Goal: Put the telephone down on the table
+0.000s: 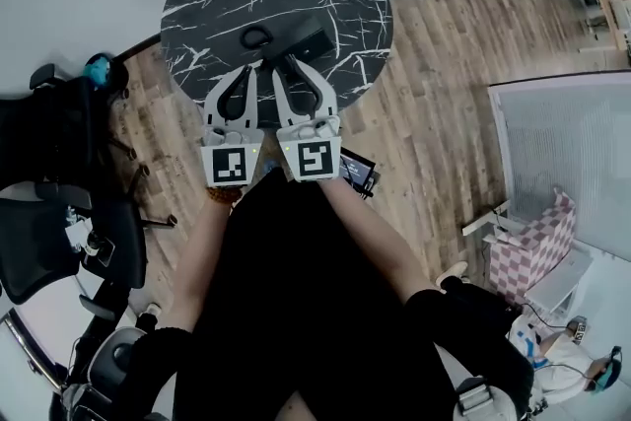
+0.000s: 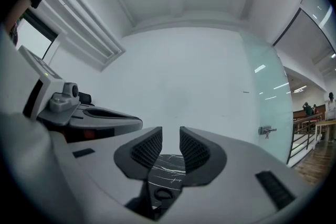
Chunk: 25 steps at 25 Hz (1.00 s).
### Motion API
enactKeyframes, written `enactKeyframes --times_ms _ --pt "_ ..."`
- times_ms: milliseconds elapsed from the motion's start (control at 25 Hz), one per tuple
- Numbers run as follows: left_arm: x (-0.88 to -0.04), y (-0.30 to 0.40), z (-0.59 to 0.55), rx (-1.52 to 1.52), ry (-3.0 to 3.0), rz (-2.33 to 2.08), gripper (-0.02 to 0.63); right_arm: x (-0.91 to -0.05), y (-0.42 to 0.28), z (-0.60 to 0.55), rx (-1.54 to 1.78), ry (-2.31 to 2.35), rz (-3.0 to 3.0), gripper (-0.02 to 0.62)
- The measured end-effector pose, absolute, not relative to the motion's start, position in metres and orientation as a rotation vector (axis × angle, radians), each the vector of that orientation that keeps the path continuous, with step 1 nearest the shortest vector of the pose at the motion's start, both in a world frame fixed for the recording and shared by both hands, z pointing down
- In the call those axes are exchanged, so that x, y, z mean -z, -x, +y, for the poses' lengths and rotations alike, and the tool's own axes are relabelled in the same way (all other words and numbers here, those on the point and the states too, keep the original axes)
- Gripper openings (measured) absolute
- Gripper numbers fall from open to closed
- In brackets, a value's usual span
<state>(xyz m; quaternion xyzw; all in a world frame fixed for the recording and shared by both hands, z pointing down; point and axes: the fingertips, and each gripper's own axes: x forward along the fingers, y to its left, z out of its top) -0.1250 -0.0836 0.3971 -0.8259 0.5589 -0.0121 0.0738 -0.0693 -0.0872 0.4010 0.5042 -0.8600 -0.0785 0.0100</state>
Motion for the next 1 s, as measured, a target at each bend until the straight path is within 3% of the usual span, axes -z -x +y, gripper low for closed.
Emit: enactKeyframes --times_ms 1000 --pt "-0.422 0.136 -0.068 0.059 2.501 1.737 0.015 -0.425 0.083 -0.068 0.19 -1.58 -2.625 0.051"
